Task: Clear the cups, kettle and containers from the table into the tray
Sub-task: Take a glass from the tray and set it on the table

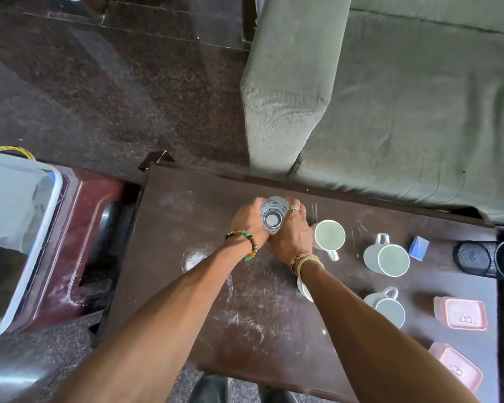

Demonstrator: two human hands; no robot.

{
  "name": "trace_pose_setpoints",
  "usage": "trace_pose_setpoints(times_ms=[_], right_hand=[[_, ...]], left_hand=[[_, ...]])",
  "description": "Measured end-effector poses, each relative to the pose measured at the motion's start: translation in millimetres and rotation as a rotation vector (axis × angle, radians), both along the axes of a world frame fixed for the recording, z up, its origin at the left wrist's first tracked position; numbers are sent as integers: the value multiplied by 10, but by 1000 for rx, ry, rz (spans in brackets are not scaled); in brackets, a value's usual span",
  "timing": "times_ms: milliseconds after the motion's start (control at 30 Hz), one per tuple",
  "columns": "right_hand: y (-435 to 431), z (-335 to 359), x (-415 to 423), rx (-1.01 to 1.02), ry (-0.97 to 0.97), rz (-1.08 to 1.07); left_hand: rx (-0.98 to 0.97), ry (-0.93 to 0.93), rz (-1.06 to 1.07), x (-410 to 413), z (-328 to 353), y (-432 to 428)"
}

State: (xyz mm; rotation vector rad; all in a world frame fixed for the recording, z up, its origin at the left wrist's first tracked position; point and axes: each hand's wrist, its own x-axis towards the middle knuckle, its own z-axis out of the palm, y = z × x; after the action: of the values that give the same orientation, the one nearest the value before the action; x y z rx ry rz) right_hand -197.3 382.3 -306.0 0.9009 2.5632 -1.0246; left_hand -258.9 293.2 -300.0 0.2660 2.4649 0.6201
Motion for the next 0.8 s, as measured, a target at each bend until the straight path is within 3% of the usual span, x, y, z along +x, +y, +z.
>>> trace_pose_setpoints(times_ms=[167,367,567,800], right_hand=[[-27,-63,-13,15,18,-31],[-53,114,72,-32,-80,-7],[-554,554,825,16,-64,-122],[-1272,1287,1574,-96,-276,-194]], left_hand=[[19,2,12,-2,-21,-16],[-101,-158,11,178,147,-195],[-102,-281,59,686,664,-594],[-115,-329,-73,1289,1226,-1082]])
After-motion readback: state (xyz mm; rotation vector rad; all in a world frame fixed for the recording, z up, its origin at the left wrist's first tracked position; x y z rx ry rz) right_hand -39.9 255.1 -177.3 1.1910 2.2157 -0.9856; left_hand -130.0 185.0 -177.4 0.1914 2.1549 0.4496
